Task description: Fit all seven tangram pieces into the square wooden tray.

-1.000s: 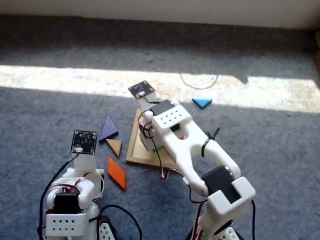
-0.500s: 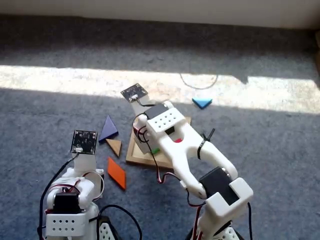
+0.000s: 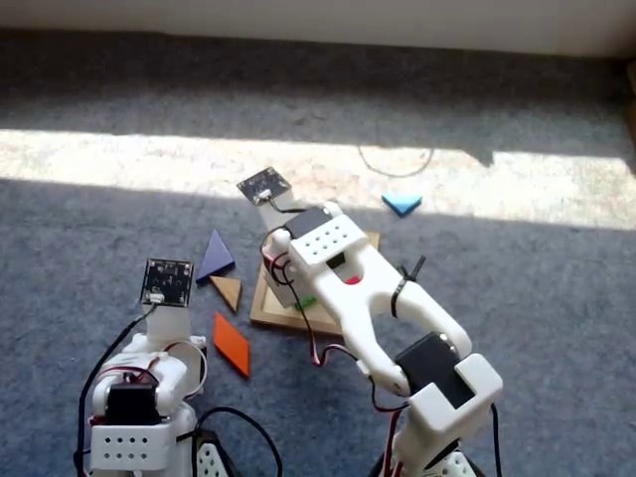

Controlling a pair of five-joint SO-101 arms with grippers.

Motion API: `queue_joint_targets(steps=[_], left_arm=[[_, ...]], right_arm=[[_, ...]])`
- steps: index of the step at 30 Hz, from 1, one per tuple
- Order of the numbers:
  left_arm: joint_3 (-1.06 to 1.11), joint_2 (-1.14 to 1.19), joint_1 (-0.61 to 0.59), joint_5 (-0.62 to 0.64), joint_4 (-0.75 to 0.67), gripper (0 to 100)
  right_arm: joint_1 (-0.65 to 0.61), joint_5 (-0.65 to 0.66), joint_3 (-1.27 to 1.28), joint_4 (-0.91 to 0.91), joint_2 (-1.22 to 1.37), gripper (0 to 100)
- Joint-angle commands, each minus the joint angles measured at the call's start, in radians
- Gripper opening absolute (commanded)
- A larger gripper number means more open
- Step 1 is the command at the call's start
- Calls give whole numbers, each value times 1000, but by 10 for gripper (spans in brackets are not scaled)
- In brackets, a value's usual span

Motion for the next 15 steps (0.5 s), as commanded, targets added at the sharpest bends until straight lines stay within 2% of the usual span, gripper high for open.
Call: queue_joint_targets(steps=[1, 7, 15], left_arm=[[19, -39, -13, -8, 3, 6], [19, -39, -13, -8, 3, 6], [19, -39, -13, -8, 3, 6]], right_arm=[[-15, -9, -2, 8, -25, 5], [-5, -6, 4, 5, -15, 5], [65, -3, 85, -142, -13, 5]])
